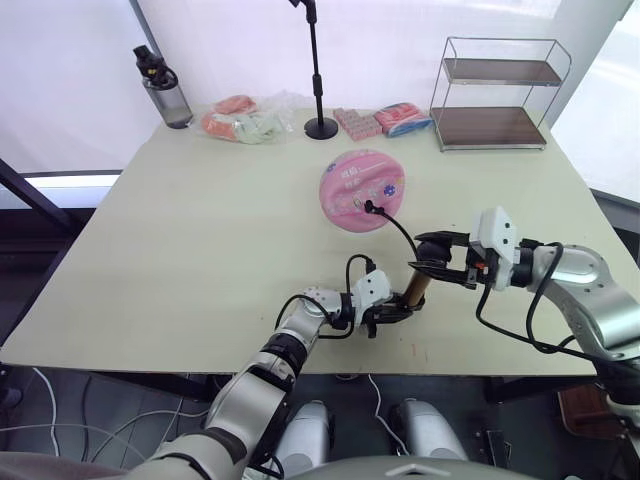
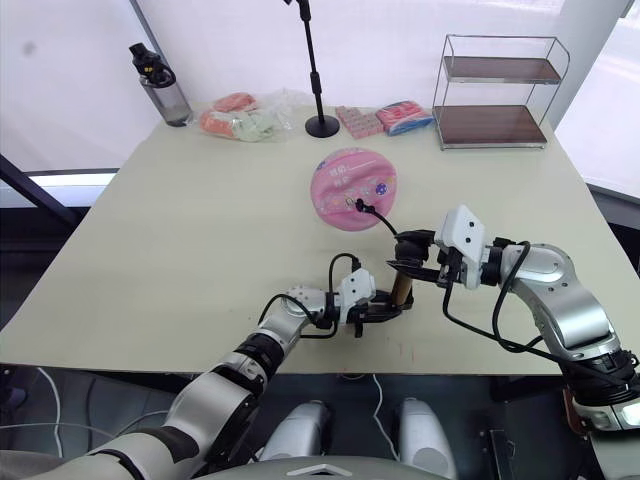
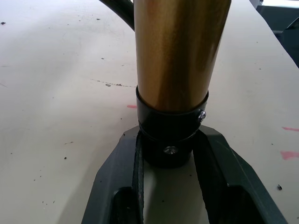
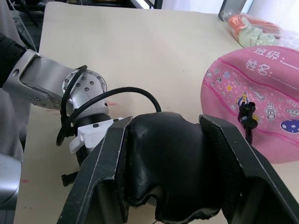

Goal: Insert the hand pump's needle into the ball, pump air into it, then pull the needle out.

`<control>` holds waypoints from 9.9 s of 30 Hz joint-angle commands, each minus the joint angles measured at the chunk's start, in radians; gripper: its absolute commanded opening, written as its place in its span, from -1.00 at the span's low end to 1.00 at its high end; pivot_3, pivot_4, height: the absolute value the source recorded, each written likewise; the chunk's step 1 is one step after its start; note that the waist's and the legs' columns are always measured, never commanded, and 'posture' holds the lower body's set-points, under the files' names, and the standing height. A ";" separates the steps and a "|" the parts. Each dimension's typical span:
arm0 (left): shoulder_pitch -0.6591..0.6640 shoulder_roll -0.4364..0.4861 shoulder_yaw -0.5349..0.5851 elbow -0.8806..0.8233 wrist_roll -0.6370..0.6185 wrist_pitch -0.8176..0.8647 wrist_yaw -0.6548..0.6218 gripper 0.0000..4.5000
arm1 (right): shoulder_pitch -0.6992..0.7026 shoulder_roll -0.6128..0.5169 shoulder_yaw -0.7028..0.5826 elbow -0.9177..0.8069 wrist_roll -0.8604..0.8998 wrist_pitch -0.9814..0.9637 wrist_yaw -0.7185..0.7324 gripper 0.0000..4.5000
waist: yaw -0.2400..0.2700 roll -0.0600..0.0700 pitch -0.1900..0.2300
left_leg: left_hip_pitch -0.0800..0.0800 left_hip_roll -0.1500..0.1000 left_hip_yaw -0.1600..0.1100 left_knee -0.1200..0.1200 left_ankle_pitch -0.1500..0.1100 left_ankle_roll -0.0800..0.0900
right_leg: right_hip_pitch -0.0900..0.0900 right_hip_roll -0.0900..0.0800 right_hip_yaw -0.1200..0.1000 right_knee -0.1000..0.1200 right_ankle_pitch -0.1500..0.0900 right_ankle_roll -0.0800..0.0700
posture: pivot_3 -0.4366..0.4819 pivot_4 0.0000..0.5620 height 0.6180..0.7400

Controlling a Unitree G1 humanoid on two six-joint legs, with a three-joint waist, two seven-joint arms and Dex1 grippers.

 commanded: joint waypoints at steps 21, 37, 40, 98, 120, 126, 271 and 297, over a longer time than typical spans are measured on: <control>0.059 0.039 -0.031 0.095 0.050 0.056 -0.025 -0.52 | -0.418 -0.283 -0.344 -0.056 0.504 0.588 0.055 -0.20 | 0.009 0.009 0.013 | -0.004 -0.002 0.000 -0.002 0.000 0.000 | -0.004 -0.002 0.000 -0.001 0.000 -0.001 | -0.05 -0.47 0.86; 0.055 0.033 -0.035 0.099 0.053 0.051 -0.020 -0.52 | -0.012 -0.069 0.093 -0.063 -0.004 0.183 0.015 -0.20 | 0.006 0.002 0.000 | 0.000 0.000 0.001 -0.003 0.000 0.000 | -0.001 -0.001 0.000 0.000 -0.001 -0.001 | -0.05 -0.47 0.86; 0.057 0.032 -0.034 0.096 0.052 0.050 -0.020 -0.52 | 0.016 -0.016 0.141 -0.016 -0.086 0.125 -0.016 -0.20 | 0.006 -0.001 -0.004 | 0.002 0.000 0.000 -0.003 0.000 0.000 | 0.000 0.000 0.000 0.000 -0.001 -0.001 | -0.05 -0.47 0.86; 0.059 0.044 -0.030 0.107 0.053 0.048 -0.023 -0.52 | -0.037 -0.003 0.033 -0.001 -0.008 0.122 0.017 -0.20 | 0.006 -0.002 -0.006 | 0.007 0.000 0.000 -0.006 0.000 0.000 | 0.003 0.000 0.000 0.000 -0.002 -0.001 | -0.05 -0.47 0.86; 0.066 0.041 -0.035 0.101 0.050 0.047 -0.027 -0.52 | -0.573 -0.229 -0.283 -0.037 0.417 0.572 0.079 -0.20 | 0.010 0.013 0.011 | -0.003 -0.002 0.000 -0.006 0.000 0.000 | -0.005 -0.003 0.000 -0.001 -0.002 0.000 | -0.05 -0.47 0.86; 0.061 0.038 -0.034 0.105 0.051 0.047 -0.026 -0.52 | -0.447 -0.215 -0.232 -0.084 0.352 0.526 0.074 -0.20 | 0.012 0.013 0.011 | -0.003 -0.003 0.000 -0.006 0.000 0.000 | -0.005 -0.003 0.000 -0.001 -0.002 -0.001 | -0.05 -0.47 0.86; 0.074 0.043 -0.033 0.106 0.058 0.038 -0.013 -0.52 | -0.133 -0.111 -0.045 -0.041 0.019 0.120 0.062 -0.20 | 0.010 0.002 0.000 | 0.009 0.000 0.006 -0.007 0.000 0.000 | 0.003 -0.002 0.004 0.000 -0.002 0.000 | -0.05 -0.47 0.86; 0.072 0.041 -0.037 0.109 0.062 0.033 -0.016 -0.52 | -0.456 -0.274 -0.212 -0.110 0.341 0.525 0.088 -0.20 | 0.013 0.013 0.009 | -0.004 -0.002 0.003 -0.007 0.000 0.000 | -0.008 -0.004 0.002 0.000 -0.002 0.000 | -0.05 -0.47 0.86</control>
